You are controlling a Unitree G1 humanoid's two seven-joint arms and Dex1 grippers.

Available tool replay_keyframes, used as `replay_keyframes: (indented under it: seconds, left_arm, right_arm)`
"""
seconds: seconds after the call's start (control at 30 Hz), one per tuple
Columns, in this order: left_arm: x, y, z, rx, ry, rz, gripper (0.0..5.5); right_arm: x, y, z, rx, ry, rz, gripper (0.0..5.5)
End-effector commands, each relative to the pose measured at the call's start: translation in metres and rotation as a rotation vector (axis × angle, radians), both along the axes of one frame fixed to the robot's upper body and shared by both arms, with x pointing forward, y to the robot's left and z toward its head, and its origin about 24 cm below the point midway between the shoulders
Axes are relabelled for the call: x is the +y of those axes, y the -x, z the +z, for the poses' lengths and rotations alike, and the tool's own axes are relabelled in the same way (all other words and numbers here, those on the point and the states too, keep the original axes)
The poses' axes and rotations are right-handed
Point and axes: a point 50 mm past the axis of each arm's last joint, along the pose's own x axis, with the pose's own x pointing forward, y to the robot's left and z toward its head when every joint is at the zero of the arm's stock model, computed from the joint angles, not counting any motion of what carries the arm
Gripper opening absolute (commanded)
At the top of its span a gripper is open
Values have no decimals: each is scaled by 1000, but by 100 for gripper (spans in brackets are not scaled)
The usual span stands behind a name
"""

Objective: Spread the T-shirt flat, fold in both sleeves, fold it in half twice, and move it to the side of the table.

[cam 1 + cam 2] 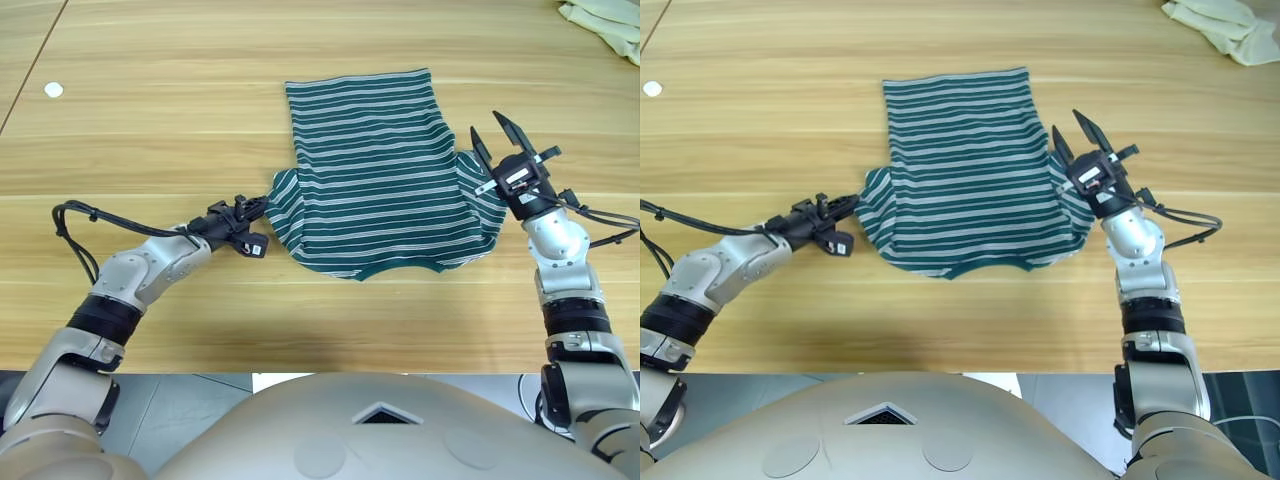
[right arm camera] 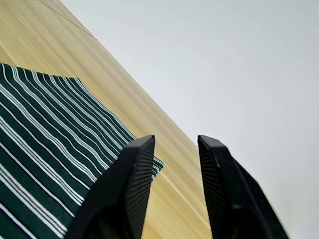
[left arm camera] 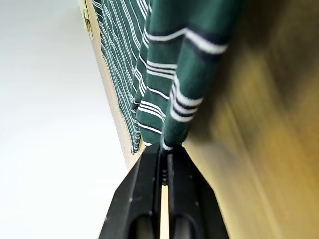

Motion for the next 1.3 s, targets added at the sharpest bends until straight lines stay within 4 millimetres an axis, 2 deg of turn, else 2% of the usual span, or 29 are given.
replay_keyframes:
  seconds: [0.03,0.27,0.43,0.57,0.93,1.03,1.3]
  left_arm:
    - [8,30,-32,156,-39,22,1]
    - [1,31,-26,65,131,65,1]
    - [-15,19,-5,-87,264,27,1]
    - [-34,15,3,-169,352,-51,1]
    - [-49,-10,24,-317,457,-67,1]
    - [-56,-12,19,-289,443,-102,1]
    - [-78,-4,-8,-132,439,-168,1]
  right_arm:
    - [-2,0,2,-9,1,-8,161]
    - [0,-1,-1,1,-3,-6,161]
    - [2,-3,-2,5,-5,-3,161]
    - [2,-3,-4,12,-3,-5,161]
    - [4,-2,-12,32,-12,-19,161]
    - [6,-3,-13,35,-14,-15,161]
    - [6,-2,-15,35,-17,-23,161]
